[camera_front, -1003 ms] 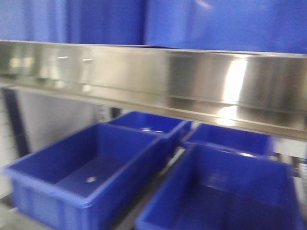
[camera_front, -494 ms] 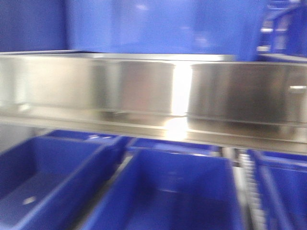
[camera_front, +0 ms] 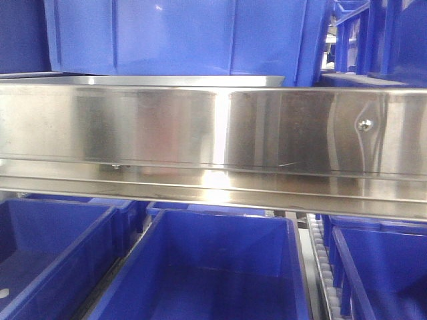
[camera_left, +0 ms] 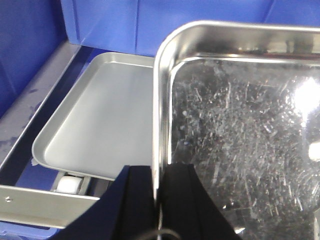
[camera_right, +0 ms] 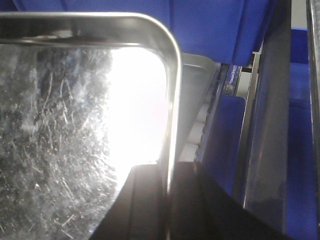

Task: Stack silver trays without gaps
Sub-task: 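Move the held tray over the silver tray on the shelf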

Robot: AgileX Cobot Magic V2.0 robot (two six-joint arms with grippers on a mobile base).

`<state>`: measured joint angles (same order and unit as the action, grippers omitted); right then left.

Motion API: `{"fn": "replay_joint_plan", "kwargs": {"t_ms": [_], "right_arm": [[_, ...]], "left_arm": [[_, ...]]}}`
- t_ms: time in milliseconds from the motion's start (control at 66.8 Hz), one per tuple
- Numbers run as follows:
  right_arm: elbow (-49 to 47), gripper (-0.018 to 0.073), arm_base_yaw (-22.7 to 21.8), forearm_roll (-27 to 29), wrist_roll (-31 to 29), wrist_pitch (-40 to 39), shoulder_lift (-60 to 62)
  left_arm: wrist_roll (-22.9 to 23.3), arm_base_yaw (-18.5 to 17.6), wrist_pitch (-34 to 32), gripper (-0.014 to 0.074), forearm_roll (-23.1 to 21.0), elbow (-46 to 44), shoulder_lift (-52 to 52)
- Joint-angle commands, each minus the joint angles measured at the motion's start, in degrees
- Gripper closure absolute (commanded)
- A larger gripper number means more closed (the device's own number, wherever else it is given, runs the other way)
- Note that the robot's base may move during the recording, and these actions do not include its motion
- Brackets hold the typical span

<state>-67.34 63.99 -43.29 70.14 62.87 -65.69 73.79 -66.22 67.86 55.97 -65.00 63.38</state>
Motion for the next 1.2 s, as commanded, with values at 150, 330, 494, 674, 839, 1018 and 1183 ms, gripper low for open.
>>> {"fn": "replay_joint_plan", "kwargs": {"t_ms": [150,330,494,674,839,1018,1183], "right_arm": [[-0.45,0.0565,0.49,-0.64,-0.26,-8.49,0.21],[-0.45,0.0565,0.49,-0.64,-0.26,-8.49,0.21],[-0.45,0.0565,0.49,-0.64,-0.26,-8.49,0.21],[-0.45,0.0565,0.49,-0.64,-0.26,-8.49,0.21],[-0.45,0.0565,0.49,-0.64,-0.26,-8.49,0.21],[-0.45,0.0565,0.49,-0.64,-0.26,-8.90,0.21],[-0.45,0.0565,0.49,-0.64,-0.26,-13.59,0.21]], "left_arm": [[-0.02,-0.39,-5.90,0.0613,-0.04,-0.20,0.45],[-0.02,-0.39,-5.90,0.0613,-0.04,-0.20,0.45],[-0.02,-0.39,-5.90,0.0613,-0.04,-0.20,0.45],[-0.02,-0.39,-5.90,0.0613,-0.04,-0.20,0.45],[-0.02,-0.39,-5.90,0.0613,-0.04,-0.20,0.45],[-0.02,-0.39,-5.90,0.0613,-0.04,-0.20,0.45],[-0.12,-0.31,-5.90,0.0613,-0.27,-0.30,0.45]]}}
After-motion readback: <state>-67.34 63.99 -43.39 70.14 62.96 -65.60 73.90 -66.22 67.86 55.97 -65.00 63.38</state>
